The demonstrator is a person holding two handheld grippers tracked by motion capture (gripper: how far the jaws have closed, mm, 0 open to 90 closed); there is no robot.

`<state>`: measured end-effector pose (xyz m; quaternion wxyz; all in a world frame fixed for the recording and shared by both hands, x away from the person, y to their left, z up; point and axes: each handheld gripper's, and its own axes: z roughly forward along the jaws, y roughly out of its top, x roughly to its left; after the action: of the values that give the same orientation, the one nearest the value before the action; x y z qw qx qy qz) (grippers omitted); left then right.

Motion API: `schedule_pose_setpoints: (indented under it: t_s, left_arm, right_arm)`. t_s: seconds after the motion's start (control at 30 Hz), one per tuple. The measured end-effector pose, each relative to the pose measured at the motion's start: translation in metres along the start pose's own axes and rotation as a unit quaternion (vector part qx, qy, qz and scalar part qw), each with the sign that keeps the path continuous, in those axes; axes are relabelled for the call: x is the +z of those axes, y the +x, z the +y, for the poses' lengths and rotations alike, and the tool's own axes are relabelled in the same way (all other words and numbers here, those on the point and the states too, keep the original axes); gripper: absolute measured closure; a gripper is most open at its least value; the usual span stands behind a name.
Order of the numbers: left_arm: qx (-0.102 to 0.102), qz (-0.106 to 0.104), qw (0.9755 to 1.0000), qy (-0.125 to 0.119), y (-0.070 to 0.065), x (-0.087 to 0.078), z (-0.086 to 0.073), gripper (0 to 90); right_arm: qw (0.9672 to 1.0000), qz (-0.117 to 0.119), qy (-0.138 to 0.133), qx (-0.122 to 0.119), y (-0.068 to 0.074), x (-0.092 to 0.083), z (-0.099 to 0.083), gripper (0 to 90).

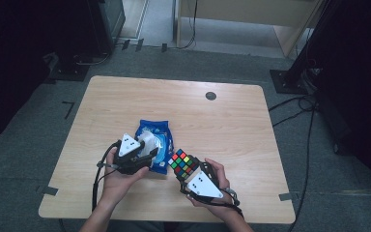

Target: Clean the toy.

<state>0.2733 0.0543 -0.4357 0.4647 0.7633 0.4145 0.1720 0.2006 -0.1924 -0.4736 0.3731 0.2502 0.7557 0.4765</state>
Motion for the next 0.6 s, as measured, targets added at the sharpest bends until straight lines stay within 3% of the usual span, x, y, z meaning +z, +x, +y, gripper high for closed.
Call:
schedule_pose_setpoints:
  t_s: [0.1, 0.23, 0.27, 0.33, 0.4, 0.43, 0.5, 0.53, 0.6]
  left_arm:
    - [-0.019, -0.016, 0.9996, -0.01, 0.001, -0.002, 0.002, 42.3]
    - [-0.029, -0.033, 0.999, -0.007, 0.003, -0.002, 0.002, 40.2]
    - [-0.025, -0.033, 0.9991, -0.001, 0.002, -0.002, 0.002, 39.9]
    - [0.001, -0.016, 0.9996, 0.022, -0.001, 0.002, 0.002, 37.5]
    - [0.037, 0.002, 0.9974, 0.063, -0.004, 0.009, -0.001, 36.2]
    - [0.061, 0.015, 0.9941, 0.089, -0.005, 0.014, -0.005, 39.2]
    - [0.062, 0.035, 0.993, 0.094, -0.004, 0.019, -0.011, 51.1]
    - [0.055, 0.035, 0.9931, 0.098, -0.001, 0.021, -0.013, 61.8]
    - [0.064, 0.025, 0.9923, 0.103, 0.002, 0.023, -0.015, 81.6]
  right_arm:
    - [1.0, -0.004, 0.0, 0.008, -0.003, 0.0, -0.001, 34.3]
    - [0.9999, -0.007, -0.001, 0.016, -0.005, 0.0, -0.001, 34.3]
    - [0.9998, -0.007, -0.001, 0.017, -0.005, 0.0, -0.001, 34.3]
    - [0.9998, -0.01, -0.001, 0.018, -0.005, 0.0, -0.001, 34.3]
    - [0.9998, -0.01, 0.0, 0.018, -0.005, 0.0, -0.001, 34.3]
    - [0.9998, -0.009, 0.0, 0.018, -0.005, 0.0, -0.001, 34.3]
    - [0.9998, -0.007, 0.001, 0.017, -0.004, 0.001, -0.002, 34.3]
    - [0.9998, -0.007, 0.001, 0.016, -0.004, 0.001, -0.002, 34.3]
    - [0.9999, -0.006, 0.0, 0.015, -0.004, 0.001, -0.001, 34.3]
